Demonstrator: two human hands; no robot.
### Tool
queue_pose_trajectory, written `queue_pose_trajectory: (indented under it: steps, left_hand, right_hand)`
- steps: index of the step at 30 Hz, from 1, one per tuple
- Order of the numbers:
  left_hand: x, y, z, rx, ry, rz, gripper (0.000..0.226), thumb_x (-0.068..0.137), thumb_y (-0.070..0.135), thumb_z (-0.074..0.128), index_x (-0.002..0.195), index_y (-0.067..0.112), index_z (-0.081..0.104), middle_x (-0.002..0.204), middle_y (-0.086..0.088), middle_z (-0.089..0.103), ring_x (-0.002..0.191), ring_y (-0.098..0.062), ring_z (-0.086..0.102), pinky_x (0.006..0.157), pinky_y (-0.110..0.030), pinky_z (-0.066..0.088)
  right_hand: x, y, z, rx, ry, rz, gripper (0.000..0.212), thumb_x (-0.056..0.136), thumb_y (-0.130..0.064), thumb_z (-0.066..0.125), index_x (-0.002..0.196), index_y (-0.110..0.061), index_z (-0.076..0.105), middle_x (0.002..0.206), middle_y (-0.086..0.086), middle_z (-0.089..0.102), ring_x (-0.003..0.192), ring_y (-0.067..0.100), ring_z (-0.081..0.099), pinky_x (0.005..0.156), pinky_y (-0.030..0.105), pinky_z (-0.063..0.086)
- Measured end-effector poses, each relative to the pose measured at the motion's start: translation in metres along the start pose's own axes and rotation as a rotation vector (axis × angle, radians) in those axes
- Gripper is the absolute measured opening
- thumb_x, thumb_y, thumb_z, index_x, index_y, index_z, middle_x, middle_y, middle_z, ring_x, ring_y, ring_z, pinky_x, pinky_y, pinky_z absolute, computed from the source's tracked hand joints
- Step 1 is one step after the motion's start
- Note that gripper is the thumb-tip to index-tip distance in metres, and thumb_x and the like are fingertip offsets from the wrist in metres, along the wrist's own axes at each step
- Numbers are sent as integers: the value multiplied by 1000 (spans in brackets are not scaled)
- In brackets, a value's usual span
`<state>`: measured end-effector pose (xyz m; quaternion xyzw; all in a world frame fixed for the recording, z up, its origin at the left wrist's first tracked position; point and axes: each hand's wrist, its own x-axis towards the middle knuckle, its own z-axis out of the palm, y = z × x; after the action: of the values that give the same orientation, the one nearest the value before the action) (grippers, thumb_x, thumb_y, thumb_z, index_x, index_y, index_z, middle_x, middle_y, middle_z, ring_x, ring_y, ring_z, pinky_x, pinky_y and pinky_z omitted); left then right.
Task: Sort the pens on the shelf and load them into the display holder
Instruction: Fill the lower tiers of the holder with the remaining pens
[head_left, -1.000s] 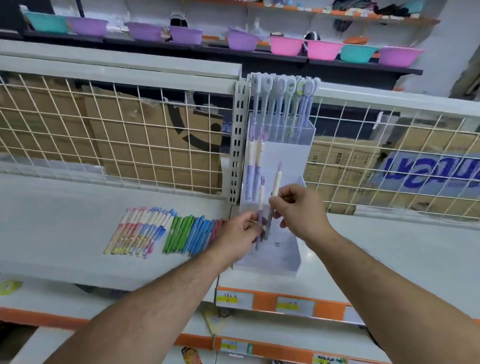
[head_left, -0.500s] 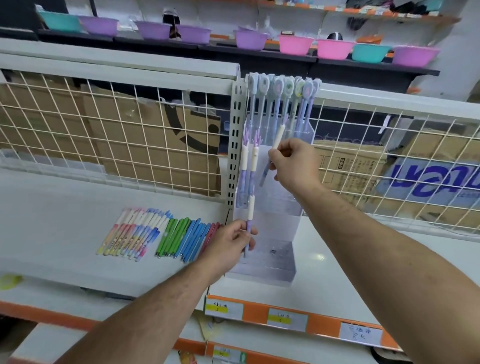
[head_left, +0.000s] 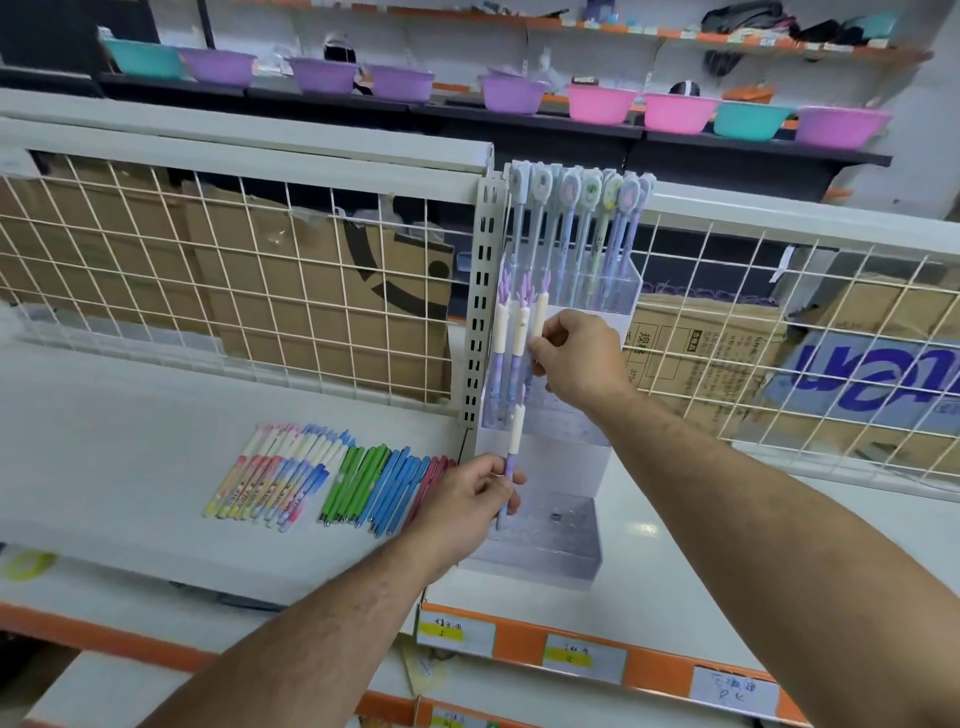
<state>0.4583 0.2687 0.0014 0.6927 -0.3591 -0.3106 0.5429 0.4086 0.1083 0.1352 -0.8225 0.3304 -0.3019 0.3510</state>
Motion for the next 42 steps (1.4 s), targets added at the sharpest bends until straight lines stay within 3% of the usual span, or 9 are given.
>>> queue_pose_trajectory:
  steps: [5,12,15,19,25,28,31,35,42]
  left_hand:
    - [0,0,0,6,-2,-2,21,101,32,51,95,45,67,86,11,71,96,-10,68,96,-47,55]
    - [-1,1,1,-4,10,-6,21,101,33,52,94,45,67,85,11,71,98,-13,68,95,-48,55]
    - [-1,1,1,-18,22,-1,23,101,31,51,94,45,68,85,10,71,97,-15,69,95,-48,55]
    - [-1,1,3,-31,24,29,21,100,31,51,95,40,70,84,7,72,90,-24,67,87,-46,55]
    - [-1,4,4,36,-6,58,17,94,44,54,94,40,71,90,4,74,94,-16,70,94,-48,55]
    - [-1,9,6,129,-17,82,21,81,55,58,96,45,69,95,14,72,89,-7,68,82,-30,58]
    - [-2,12,4,365,49,176,12,89,35,64,97,42,67,95,18,67,87,0,61,72,-15,49]
    - [-3,8,-2,873,110,273,22,94,32,59,113,27,69,110,8,62,107,-11,50,84,-23,38]
    - [-1,6,-1,964,53,232,25,95,31,56,115,24,70,114,3,60,110,-16,48,87,-27,39]
  right_hand:
    - [0,2,-1,-48,-13,-38,9,94,-15,68,87,-11,65,78,9,72,72,26,70,57,35,58]
    - [-20,16,-9,-27,11,-30,4,91,-14,64,89,-17,66,87,1,71,80,23,71,71,38,60]
    - [-44,21,-12,32,-9,-12,14,90,-16,64,77,-16,67,71,-3,70,67,21,70,57,35,57]
    - [-76,29,-6,57,-229,12,12,85,-17,72,73,-15,68,57,-6,67,49,8,61,42,19,42]
    - [-88,31,2,-37,-276,-46,15,87,-15,69,75,-10,61,70,8,72,66,20,71,59,33,55]
    - [-77,21,-9,41,-177,-75,18,89,-17,68,76,-9,59,65,7,71,59,16,70,55,35,55]
    - [-58,8,-24,146,-32,-72,17,93,-19,68,81,-11,59,67,3,72,63,15,73,57,41,59]
    - [-38,-7,-35,199,76,-58,15,95,-20,67,83,-13,60,67,-3,71,69,26,73,60,49,61]
    - [-17,-12,-23,122,69,-60,13,96,-24,65,86,-16,60,71,-1,73,72,15,73,68,48,62]
